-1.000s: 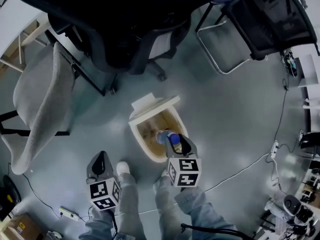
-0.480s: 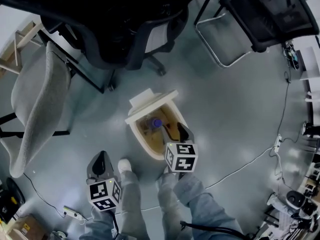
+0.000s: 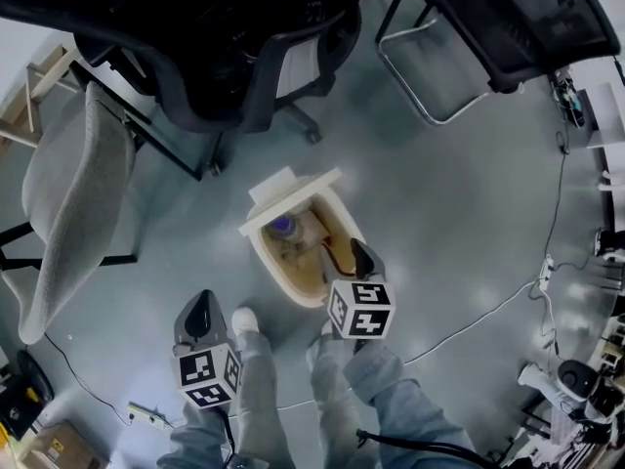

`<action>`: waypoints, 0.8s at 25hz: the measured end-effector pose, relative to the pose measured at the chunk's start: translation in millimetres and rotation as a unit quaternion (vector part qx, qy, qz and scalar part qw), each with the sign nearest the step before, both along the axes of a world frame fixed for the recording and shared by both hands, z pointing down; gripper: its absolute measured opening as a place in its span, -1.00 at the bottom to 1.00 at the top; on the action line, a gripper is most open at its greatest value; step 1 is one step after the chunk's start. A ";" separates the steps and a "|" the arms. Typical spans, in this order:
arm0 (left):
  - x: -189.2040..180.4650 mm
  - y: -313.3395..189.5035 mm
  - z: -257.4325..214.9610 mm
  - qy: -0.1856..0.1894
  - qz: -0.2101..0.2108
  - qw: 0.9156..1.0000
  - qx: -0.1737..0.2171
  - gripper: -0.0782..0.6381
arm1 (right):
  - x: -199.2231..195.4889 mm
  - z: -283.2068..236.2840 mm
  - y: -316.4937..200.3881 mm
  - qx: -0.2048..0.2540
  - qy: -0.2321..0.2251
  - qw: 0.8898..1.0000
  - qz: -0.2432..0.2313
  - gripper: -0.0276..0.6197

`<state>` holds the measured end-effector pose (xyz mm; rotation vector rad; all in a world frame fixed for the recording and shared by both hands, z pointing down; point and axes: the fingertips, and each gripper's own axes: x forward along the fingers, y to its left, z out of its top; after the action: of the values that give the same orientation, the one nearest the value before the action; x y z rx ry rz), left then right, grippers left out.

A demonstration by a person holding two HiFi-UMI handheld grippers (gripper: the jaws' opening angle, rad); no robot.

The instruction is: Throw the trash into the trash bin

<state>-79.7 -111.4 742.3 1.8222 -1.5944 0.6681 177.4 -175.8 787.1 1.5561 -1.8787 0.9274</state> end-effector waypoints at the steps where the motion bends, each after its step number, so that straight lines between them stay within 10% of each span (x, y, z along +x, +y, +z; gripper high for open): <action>1: 1.1 1.1 0.2 0.000 0.001 1.000 -0.001 -0.76 | 0.4 -1.2 1.2 0.001 -0.001 1.000 -0.001 -0.11; 20: 34.2 4.1 -78.0 0.018 -0.003 0.999 0.036 -0.76 | 18.2 -106.8 55.9 0.020 -0.014 1.000 -0.016 -0.42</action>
<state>-45.5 -107.2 664.4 1.8692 -1.6193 0.5781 195.6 -120.0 680.3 1.5393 -1.9469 0.9077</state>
